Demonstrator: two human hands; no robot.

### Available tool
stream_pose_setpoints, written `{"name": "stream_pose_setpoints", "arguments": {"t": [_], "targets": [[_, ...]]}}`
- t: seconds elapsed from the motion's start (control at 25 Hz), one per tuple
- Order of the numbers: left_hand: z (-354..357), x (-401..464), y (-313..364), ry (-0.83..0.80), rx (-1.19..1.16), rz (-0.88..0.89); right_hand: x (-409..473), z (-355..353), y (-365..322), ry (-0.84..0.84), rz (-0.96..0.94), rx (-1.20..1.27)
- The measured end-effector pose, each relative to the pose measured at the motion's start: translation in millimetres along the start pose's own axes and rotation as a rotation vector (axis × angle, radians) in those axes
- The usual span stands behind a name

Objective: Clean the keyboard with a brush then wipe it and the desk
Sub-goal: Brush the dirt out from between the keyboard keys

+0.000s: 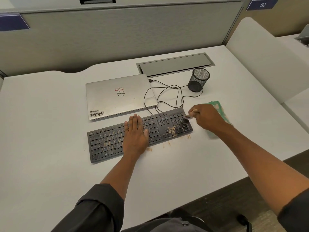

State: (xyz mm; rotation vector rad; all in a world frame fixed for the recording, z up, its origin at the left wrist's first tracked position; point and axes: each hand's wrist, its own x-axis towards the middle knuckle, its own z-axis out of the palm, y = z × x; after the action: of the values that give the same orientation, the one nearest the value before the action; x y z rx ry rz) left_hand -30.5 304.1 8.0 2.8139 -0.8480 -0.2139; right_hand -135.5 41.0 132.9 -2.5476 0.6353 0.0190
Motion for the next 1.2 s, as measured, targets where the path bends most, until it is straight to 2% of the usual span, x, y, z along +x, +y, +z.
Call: {"name": "stream_pose_setpoints", "arguments": {"t": [0.12, 0.24, 0.36, 0.48, 0.6, 0.72, 0.84, 0.96, 1.08, 1.2], "targets": [[0.4, -0.4, -0.3, -0.006, -0.001, 0.004, 1.0, 5.8, -1.0, -0.103, -0.017, -0.080], [0.8, -0.2, -0.5, -0.001, -0.005, 0.001, -5.7, 15.2, -14.2, -0.177, -0.101, -0.045], [1.2, -0.4, -0.3, 0.013, -0.010, 0.005, -5.7, 6.1, -16.6, -0.131, -0.149, 0.013], [1.2, -0.8, -0.7, 0.022, -0.010, 0.006, 6.0, -3.0, -4.8, -0.068, -0.114, -0.095], [0.8, -0.7, 0.5, 0.028, -0.015, 0.015, 6.9, 9.1, -8.0, -0.159, -0.058, -0.184], [0.1, -1.0, 0.0, 0.019, -0.007, 0.011, -1.2, 24.8, -23.1, -0.223, -0.160, -0.204], [-0.7, -1.2, 0.6, 0.013, -0.008, 0.009, -2.0, 11.6, -29.4, -0.164, -0.169, -0.048], [-0.3, -1.2, -0.1, 0.013, -0.007, 0.009, 9.5, -0.9, -16.0, -0.098, -0.115, -0.129], [-1.4, -1.1, 0.3, 0.010, 0.004, 0.011, 9.5, 4.7, -8.0, -0.150, -0.102, -0.210], [-0.2, -0.9, -0.5, 0.011, 0.003, 0.012, 1.8, 14.1, -20.6, -0.208, -0.183, -0.134]]}}
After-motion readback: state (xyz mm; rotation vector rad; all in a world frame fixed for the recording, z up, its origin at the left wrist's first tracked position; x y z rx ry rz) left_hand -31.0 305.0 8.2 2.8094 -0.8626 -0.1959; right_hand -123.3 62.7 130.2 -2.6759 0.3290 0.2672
